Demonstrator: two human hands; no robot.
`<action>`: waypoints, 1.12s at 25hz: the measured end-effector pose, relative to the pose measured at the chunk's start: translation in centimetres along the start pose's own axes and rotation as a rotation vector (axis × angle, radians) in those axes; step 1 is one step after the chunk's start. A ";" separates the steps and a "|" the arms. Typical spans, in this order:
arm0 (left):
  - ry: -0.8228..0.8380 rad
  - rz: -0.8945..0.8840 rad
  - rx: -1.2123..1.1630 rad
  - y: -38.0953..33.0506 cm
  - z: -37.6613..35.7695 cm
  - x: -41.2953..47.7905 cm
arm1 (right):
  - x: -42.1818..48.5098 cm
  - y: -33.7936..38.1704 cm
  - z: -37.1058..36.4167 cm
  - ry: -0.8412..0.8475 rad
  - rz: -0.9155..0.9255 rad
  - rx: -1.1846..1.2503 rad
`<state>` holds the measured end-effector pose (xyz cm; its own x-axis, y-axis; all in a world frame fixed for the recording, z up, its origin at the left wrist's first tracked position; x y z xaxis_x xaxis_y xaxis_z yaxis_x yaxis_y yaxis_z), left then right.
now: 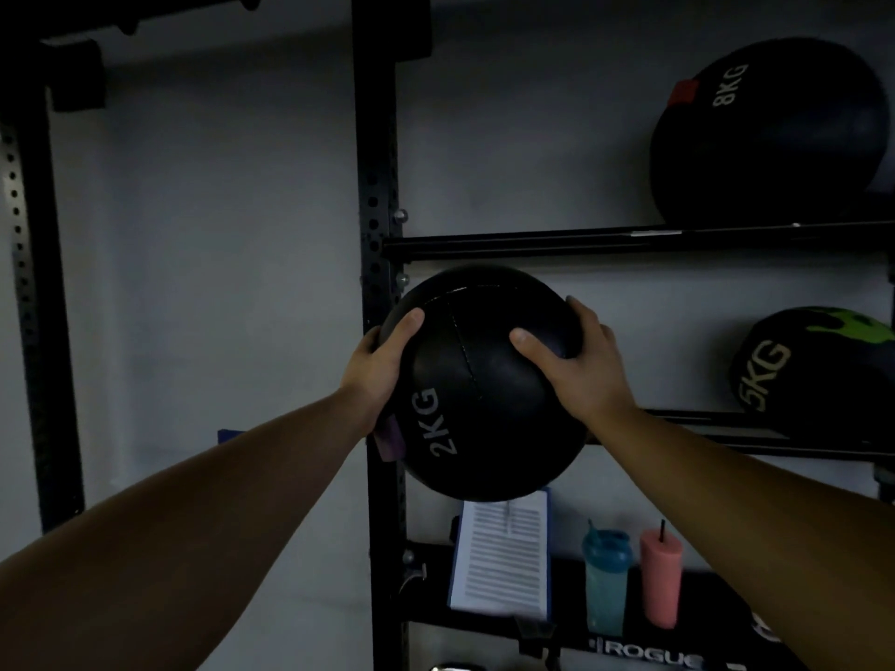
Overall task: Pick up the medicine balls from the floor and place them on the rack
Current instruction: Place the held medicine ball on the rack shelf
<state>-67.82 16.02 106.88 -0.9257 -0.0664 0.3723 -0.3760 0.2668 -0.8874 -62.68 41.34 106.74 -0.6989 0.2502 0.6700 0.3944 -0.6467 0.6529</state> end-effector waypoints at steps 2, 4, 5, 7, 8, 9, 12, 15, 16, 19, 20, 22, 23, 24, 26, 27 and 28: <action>-0.026 -0.011 0.001 1.8 -0.8 4.1 | 3.9 -2.4 -2.2 0.020 -0.007 -0.003; -0.048 -0.016 -0.011 3.4 -1.6 8.4 | 7.9 -4.7 -4.5 0.032 -0.008 0.000; -0.061 -0.011 -0.020 4.3 -1.7 10.3 | 9.7 -5.7 -5.6 0.040 -0.003 0.008; -0.084 0.014 -0.014 6.4 -1.8 13.9 | 12.9 -7.8 -7.8 0.072 -0.004 0.014; -0.097 0.028 -0.006 7.8 -1.7 15.9 | 14.3 -8.9 -9.1 0.093 -0.013 0.005; -0.107 0.039 0.001 9.0 -1.8 17.6 | 15.4 -10.1 -10.3 0.102 -0.023 -0.005; -0.123 0.016 0.032 10.9 -2.2 21.9 | 18.4 -12.8 -13.2 0.052 -0.081 0.025; 0.000 -0.164 0.254 10.5 -3.6 25.1 | 22.1 -13.6 -14.4 -0.004 -0.114 0.025; 0.068 -0.234 0.336 10.3 -3.8 25.9 | 23.2 -13.5 -14.8 -0.003 -0.120 0.012; 0.271 -0.448 0.695 9.9 -3.9 26.9 | 26.1 -13.1 -16.3 -0.003 -0.108 -0.039; 0.323 -0.487 0.848 10.1 -4.1 27.0 | 26.9 -13.0 -16.8 -0.012 -0.110 -0.052; 0.393 -0.536 1.073 11.0 -4.7 27.4 | 28.3 -13.4 -17.8 -0.039 -0.110 -0.072; 0.406 -0.537 1.105 11.5 -5.0 27.9 | 28.9 -13.8 -18.3 -0.060 -0.106 -0.085; 0.407 -0.523 1.096 12.0 -5.1 28.7 | 29.4 -14.2 -18.6 -0.084 -0.099 -0.107; 0.388 -0.503 1.032 12.4 -4.7 30.2 | 30.0 -14.6 -19.4 -0.126 -0.055 -0.185; 0.381 -0.508 1.006 12.5 -4.3 31.0 | 30.0 -14.8 -19.9 -0.128 -0.024 -0.221; 0.380 -0.518 0.980 12.8 -3.9 31.7 | 29.6 -14.9 -20.4 -0.104 0.011 -0.233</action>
<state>-101.83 21.04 108.42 -0.6434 0.3864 0.6608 -0.7286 -0.5740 -0.3738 -101.42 43.65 109.63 -0.6258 0.3072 0.7170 0.2447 -0.7955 0.5544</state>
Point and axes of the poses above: each hand's wrist, its own x-axis towards the middle knuckle, its own z-axis out of the back of the hand, y = z × x, the point moved 2 cm from there along x, towards the middle knuckle, and after that the axes turned 12 degrees about -x, right-handed, at the moved point
